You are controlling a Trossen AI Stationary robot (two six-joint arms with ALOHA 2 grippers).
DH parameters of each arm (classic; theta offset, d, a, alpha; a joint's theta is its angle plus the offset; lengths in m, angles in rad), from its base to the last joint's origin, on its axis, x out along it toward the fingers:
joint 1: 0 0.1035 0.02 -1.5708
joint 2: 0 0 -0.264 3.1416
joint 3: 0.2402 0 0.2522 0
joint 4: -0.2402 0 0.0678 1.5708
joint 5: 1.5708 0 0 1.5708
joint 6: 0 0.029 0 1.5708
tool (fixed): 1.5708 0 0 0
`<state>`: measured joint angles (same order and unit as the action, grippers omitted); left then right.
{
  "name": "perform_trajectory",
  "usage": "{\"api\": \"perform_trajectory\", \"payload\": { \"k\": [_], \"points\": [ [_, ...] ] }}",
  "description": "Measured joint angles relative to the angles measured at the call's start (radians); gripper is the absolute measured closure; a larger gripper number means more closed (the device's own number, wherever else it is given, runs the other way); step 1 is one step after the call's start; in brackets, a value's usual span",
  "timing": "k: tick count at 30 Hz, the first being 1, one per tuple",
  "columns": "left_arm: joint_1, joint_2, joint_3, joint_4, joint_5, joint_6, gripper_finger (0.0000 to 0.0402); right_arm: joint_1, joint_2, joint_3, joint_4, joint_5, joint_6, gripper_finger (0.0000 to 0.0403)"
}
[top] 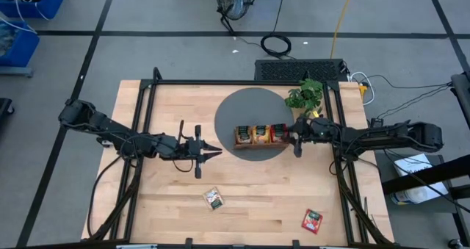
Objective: Pick & Place Tea
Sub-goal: Put the red tea bag into the right section of the wooden organiser, then put the brown tea bag into the left section of the wooden organiser
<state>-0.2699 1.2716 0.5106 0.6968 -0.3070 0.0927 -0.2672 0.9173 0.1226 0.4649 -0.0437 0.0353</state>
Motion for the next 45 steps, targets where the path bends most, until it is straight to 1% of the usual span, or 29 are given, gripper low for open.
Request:
{"api": "perform_trajectory", "payload": {
  "k": [2,6,11,15,17,22,24,26,31,36,39,41,43,45],
  "points": [
    [0.000,0.000,0.000,0.000,0.000,-0.003,0.0360,0.000,0.000,0.000,0.017,0.017,-0.005,0.0236],
    [0.000,0.000,0.000,-0.016,0.000,-0.016,0.0360,0.000,0.000,0.000,0.056,0.017,-0.006,0.0224],
    [0.000,0.000,0.000,-0.016,0.000,-0.020,0.0360,0.001,-0.007,0.000,0.149,0.046,-0.020,0.0222],
    [0.000,0.000,0.000,-0.016,0.000,-0.024,0.0360,0.001,-0.029,0.000,0.253,0.048,-0.029,0.0237],
    [0.000,0.000,0.000,-0.016,0.000,-0.024,0.0360,0.001,-0.032,0.000,0.274,0.045,-0.027,0.0247],
    [0.000,0.000,0.000,-0.021,0.001,-0.028,0.0360,0.017,-0.032,0.000,0.195,0.042,0.024,0.0285],
    [0.000,0.000,0.000,-0.030,0.014,-0.042,0.0360,0.057,-0.031,0.000,0.185,0.021,0.036,0.0308],
    [0.000,0.000,0.000,-0.033,0.030,-0.058,0.0360,0.114,-0.031,0.000,0.215,-0.011,0.040,0.0334],
    [0.000,0.000,0.000,-0.041,0.071,-0.154,0.0360,0.296,-0.029,0.000,0.289,-0.011,0.035,0.0394],
    [-0.031,0.021,0.000,-0.090,0.079,-0.185,0.0360,0.460,0.002,0.000,0.305,-0.008,-0.006,0.0396],
    [-0.076,0.061,0.000,-0.159,0.080,-0.284,0.0360,0.524,0.032,0.000,0.323,-0.008,-0.021,0.0401],
    [-0.108,0.102,0.000,-0.162,0.069,-0.376,0.0360,0.558,0.050,0.000,0.335,-0.007,-0.028,0.0401],
    [-0.151,0.142,0.002,-0.171,0.039,-0.463,0.0360,0.586,0.074,0.000,0.348,-0.010,-0.052,0.0400],
    [-0.203,0.193,0.036,-0.167,-0.004,-0.508,0.0360,0.609,0.091,0.001,0.346,-0.043,-0.079,0.0401]
  ]
}}
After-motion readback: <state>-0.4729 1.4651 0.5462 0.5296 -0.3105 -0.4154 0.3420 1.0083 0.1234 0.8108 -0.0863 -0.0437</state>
